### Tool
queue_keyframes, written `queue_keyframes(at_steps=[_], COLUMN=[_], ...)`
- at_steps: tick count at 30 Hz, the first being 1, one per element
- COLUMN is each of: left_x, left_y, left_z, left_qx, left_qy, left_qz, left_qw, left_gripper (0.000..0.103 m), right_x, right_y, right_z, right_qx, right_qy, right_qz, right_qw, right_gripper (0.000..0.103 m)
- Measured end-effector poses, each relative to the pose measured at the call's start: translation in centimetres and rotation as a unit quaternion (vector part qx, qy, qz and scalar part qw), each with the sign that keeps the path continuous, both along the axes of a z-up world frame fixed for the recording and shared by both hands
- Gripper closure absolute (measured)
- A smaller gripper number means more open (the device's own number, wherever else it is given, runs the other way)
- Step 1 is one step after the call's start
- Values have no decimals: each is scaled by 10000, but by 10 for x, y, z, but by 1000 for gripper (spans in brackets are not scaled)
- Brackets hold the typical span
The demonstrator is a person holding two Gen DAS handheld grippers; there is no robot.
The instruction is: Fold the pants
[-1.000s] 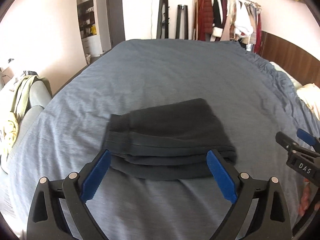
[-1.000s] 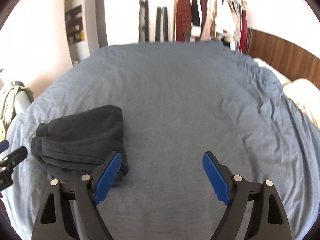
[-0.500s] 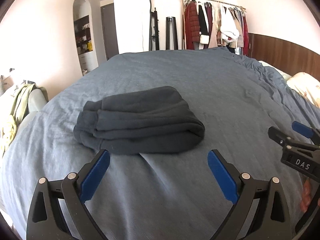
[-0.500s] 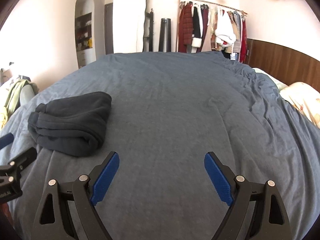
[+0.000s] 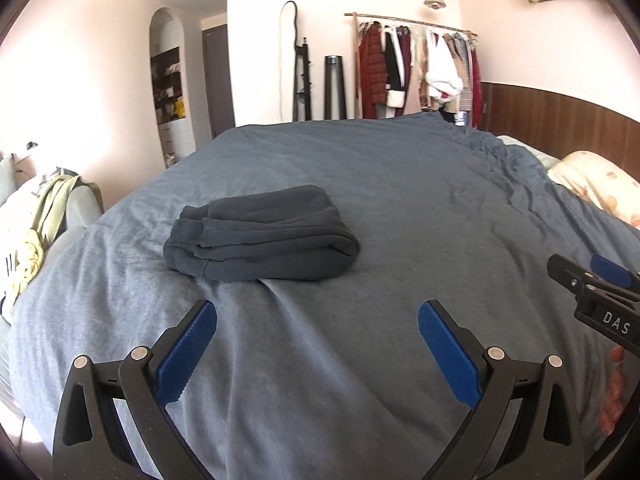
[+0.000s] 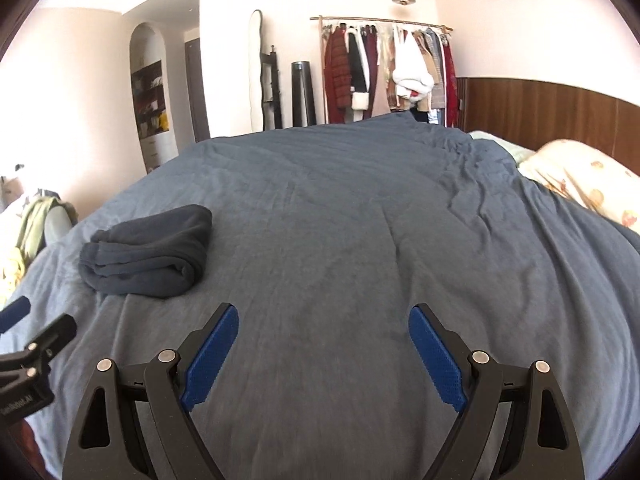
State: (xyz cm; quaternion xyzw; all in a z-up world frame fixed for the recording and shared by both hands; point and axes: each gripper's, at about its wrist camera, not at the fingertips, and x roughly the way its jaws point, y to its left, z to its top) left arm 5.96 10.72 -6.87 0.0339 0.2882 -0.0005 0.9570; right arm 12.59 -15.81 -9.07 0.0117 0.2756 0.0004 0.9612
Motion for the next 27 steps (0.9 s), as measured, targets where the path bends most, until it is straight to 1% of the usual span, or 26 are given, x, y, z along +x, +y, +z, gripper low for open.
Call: queue_keyframes(at_steps=[4,8,16,21,27], left_x=[-18,-37,-69,-81,-92], left_y=[-9,-15,-28,-35,-42], left_z=[13,23,38,44,49], left_qx=[-6,-107,-79,15,112], left_qy=[-61,-97,-243,-284,-307], left_qz=[-38,13,60,143,132], left_qw=[10000,9999,9997,9995,9994], left_gripper=[0,0,0,0,0], right_x=[-24,-43,-81,-94,-105], right_y=[-11,-18,-30,-34,-38], right_z=[11,23,42,47,50], right_qx=[131,100,110,127,130], right_qy=[0,-89,-286,-310,-346], right_qz=[-90,-117,-149,-130,-113], right_qw=[9999,9998,9994,9994,9993], right_gripper=[15,15,15,15,15])
